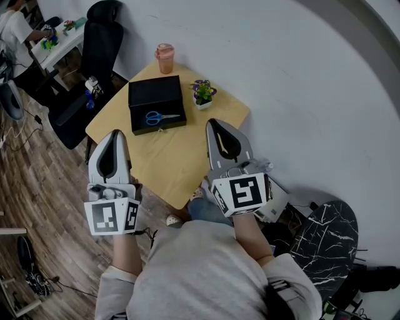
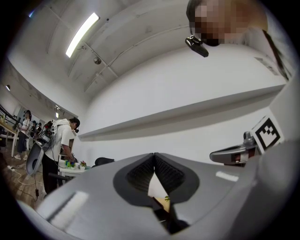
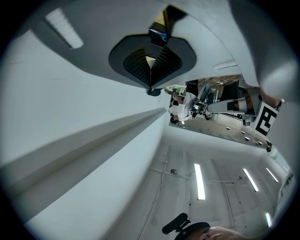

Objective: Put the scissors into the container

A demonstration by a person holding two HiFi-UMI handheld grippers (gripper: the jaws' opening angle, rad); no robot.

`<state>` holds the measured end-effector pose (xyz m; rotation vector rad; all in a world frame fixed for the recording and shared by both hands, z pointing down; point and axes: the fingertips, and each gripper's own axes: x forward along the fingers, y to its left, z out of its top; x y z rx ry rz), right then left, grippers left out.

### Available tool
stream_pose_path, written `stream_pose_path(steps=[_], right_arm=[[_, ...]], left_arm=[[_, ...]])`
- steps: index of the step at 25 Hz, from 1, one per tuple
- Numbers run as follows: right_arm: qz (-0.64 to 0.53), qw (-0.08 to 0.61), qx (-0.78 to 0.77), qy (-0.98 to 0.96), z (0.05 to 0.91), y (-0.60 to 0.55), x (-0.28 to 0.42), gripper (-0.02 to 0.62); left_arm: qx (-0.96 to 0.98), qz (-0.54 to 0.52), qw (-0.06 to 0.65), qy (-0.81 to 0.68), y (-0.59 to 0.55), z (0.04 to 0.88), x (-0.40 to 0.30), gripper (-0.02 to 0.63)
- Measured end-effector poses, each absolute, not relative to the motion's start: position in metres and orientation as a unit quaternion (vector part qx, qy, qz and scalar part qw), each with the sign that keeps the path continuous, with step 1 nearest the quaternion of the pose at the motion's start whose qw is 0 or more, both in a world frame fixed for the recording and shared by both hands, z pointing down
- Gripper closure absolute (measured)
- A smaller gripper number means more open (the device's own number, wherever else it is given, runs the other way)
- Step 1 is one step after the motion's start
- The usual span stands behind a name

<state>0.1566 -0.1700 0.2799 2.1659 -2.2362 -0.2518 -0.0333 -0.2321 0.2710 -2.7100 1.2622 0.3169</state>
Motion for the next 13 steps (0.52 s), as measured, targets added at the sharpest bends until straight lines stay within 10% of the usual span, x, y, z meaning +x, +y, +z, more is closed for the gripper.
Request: stream_pose_path(steps=[13], right_arm=[[-0.089,-0.004,0.692,-0.716,0.270,-0.164,0.144,0.589]], left_arm=[[-0.895,0.107,0.066,0.427,-0.226,0.273,-0.051,0.548]])
